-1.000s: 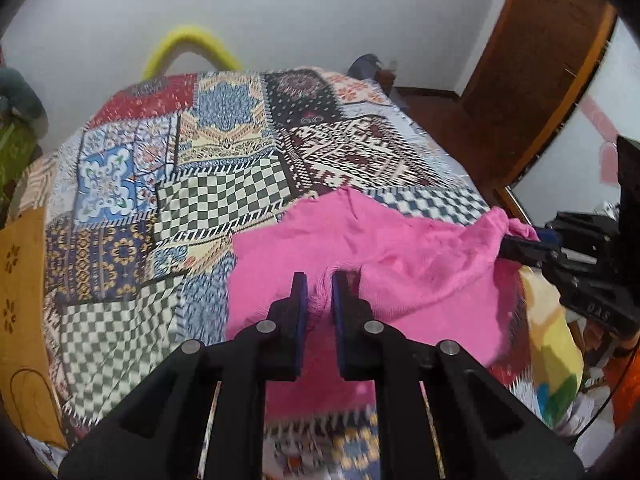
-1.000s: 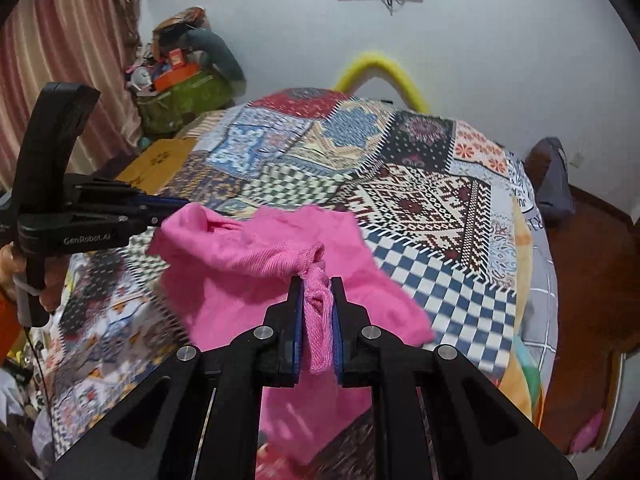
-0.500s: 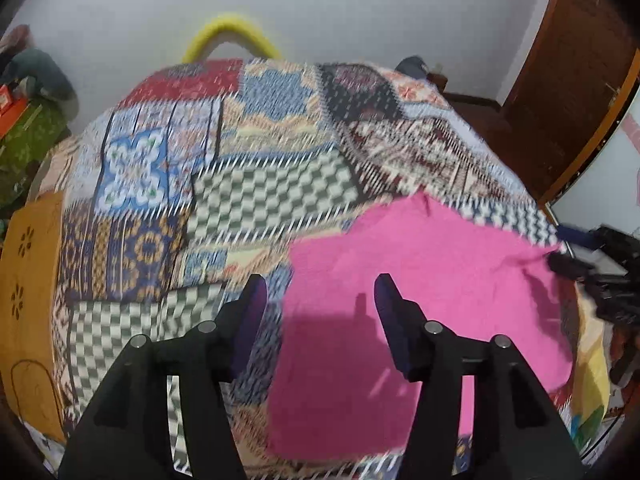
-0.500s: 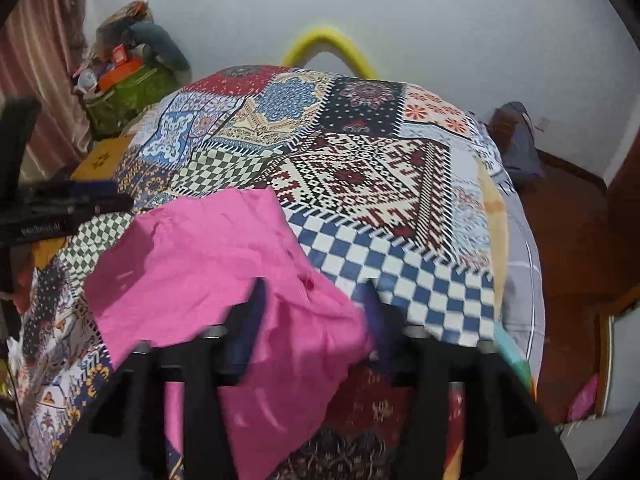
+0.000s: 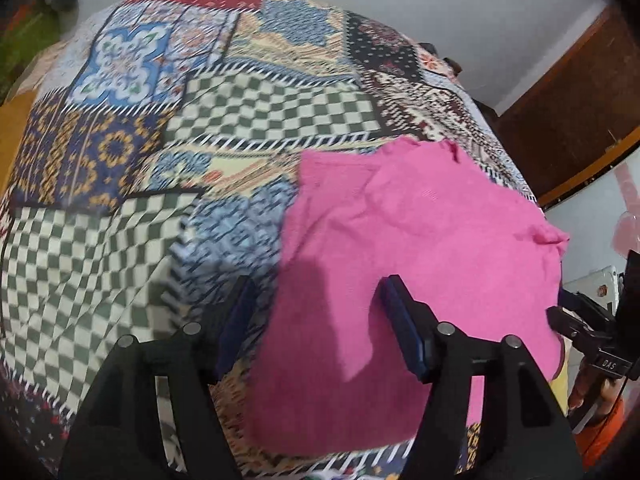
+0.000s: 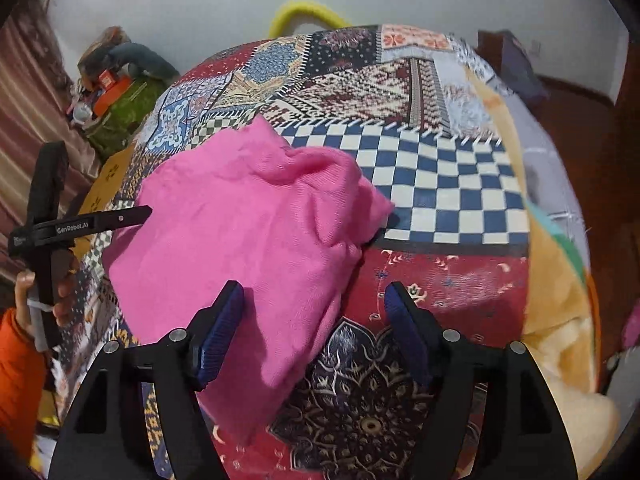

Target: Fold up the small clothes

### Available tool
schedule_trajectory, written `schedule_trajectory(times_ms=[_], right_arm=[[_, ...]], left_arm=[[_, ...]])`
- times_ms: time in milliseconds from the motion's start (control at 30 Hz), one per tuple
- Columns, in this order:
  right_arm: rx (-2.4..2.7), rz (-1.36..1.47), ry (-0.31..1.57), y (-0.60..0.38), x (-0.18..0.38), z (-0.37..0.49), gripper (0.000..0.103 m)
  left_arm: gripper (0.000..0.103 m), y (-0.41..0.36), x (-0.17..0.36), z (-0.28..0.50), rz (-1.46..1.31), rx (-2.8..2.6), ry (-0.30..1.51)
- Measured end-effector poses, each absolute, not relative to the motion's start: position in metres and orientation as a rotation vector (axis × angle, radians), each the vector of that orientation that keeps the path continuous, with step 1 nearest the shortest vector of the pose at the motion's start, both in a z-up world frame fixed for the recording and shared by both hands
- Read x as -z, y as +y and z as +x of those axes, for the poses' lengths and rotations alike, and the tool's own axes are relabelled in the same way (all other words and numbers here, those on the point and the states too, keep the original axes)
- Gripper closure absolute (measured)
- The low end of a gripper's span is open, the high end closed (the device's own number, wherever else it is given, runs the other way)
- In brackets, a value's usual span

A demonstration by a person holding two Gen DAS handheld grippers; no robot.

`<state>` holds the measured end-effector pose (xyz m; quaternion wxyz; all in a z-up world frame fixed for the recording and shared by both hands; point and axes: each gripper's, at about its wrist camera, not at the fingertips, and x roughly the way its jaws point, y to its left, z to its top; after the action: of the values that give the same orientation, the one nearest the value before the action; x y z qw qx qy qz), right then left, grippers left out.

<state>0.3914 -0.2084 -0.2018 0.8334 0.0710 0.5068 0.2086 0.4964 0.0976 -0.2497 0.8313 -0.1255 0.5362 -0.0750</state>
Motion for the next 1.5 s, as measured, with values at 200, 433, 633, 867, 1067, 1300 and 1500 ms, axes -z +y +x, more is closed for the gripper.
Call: schedule_trajectory(times_ms=[200, 433, 633, 867, 1067, 1300, 1500], right_arm=[[-0.480, 0.219, 1.059, -0.201, 0.207, 0.407, 0.058], [-0.501, 0.191, 1.039, -0.185, 0.206, 0.410, 0.089], [-0.535, 0.173, 0.994, -0.184, 0.186, 0.401, 0.092], [-0.611, 0.179, 0.914, -0.169, 0.139, 0.369, 0.093], [-0.693, 0.169, 0.874, -0.146, 0.104, 0.330, 0.093], [-0.756, 0.152, 0.905, -0.120, 0.104, 0.295, 0.093], [-0.760, 0.134, 0.997, -0.100, 0.145, 0.294, 0.093]], left_arm=[[0.038, 0.081, 0.249, 0.512, -0.258, 0.202, 1.106], [0.083, 0.069, 0.246, 0.513, -0.241, 0.221, 1.071], [0.086, 0.074, 0.220, 0.488, -0.241, 0.215, 1.011], [0.087, 0.089, 0.159, 0.431, -0.230, 0.202, 0.930], [0.087, 0.105, 0.119, 0.370, -0.218, 0.177, 0.872], [0.087, 0.133, 0.127, 0.314, -0.268, 0.145, 0.906], [0.087, 0.148, 0.175, 0.307, -0.320, 0.137, 1.010]])
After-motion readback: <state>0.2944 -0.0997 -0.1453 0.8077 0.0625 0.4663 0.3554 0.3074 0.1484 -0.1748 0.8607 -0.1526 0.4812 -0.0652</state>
